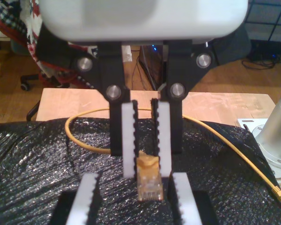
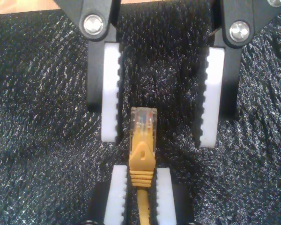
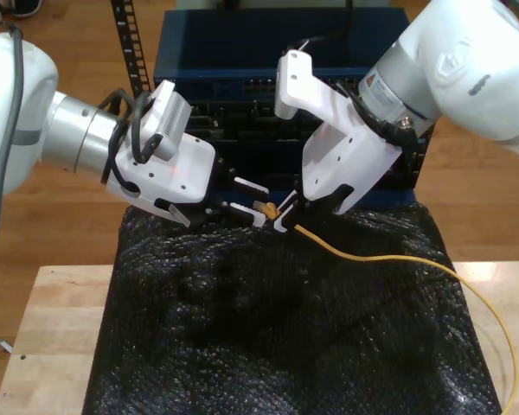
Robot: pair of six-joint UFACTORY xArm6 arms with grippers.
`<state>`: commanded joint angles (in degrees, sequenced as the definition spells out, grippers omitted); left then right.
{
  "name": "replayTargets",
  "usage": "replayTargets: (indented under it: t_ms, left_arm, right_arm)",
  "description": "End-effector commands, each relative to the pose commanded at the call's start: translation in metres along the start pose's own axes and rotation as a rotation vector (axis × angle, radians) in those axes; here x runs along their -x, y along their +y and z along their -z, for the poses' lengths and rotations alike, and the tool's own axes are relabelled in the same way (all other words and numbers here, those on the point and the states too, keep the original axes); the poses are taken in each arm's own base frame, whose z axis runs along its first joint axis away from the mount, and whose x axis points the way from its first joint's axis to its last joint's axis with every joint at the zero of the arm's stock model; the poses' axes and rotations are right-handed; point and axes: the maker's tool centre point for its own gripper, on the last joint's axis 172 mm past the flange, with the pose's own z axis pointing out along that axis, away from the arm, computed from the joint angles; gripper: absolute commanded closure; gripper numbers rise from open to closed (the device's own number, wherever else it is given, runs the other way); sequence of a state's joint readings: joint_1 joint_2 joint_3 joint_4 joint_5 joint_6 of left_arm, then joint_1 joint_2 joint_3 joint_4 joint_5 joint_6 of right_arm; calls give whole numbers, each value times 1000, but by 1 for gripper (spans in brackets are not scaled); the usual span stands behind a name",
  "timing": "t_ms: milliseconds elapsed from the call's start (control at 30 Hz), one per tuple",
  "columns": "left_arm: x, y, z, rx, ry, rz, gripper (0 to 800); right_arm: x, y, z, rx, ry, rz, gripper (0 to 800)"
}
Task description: Grab the cable and plug it in
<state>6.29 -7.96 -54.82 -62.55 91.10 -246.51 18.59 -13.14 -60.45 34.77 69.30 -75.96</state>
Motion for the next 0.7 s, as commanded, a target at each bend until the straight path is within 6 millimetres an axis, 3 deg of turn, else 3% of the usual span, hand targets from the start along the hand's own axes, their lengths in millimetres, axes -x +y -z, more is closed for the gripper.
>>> replayTargets:
  t_ms: [700]
  left_arm:
    - [0,1,0,4,4,2,538]
  right_arm:
    - [-1,0,0,1,0,1,780]
